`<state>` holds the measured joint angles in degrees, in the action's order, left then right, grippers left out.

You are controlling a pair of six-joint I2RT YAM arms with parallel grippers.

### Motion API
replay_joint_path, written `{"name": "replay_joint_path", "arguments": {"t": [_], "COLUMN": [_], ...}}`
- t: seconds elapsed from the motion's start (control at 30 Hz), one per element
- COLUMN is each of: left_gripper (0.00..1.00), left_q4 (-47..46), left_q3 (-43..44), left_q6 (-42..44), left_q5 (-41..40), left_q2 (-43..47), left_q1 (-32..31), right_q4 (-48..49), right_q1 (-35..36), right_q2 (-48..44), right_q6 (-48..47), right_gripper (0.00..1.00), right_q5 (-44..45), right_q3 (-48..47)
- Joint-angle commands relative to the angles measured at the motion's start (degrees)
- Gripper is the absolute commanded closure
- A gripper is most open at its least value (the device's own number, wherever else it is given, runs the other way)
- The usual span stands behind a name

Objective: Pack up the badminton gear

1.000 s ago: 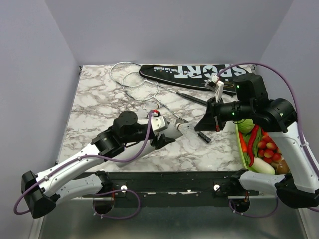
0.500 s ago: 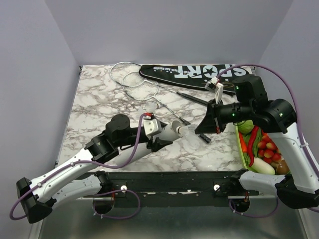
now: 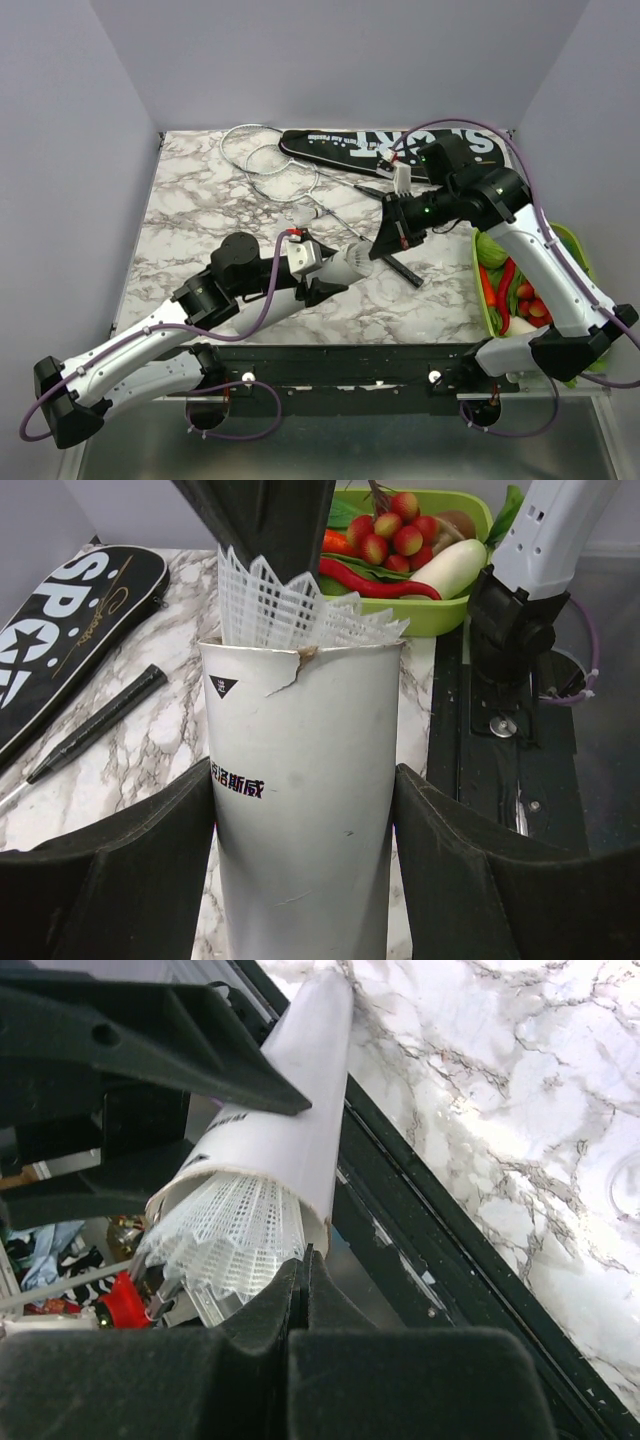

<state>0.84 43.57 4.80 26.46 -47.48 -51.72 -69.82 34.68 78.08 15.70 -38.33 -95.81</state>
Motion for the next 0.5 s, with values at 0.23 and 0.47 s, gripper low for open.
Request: {"name": "replay_joint_path", "arguments": {"t": [0.23, 0.47], "left_gripper": [1.0, 1.0], "left_q4": [-3.8, -4.1], "left_q3": [1.4, 2.5], "left_q6": [1.1, 2.7], "left_q5": [-0.9, -5.2], "left_q2": [-2.5, -3.4], "left_q1": [-0.9, -0.9], "right_q4": [-0.6, -1.7], "right_q1": [6.6, 10.8], "right_q2": [6.8, 9.2], "right_q6": [4.2, 5.4], "right_gripper": [0.99, 0.99], "right_q5": [7.3, 14.7], "right_q3": [-6.5, -4.1]}}
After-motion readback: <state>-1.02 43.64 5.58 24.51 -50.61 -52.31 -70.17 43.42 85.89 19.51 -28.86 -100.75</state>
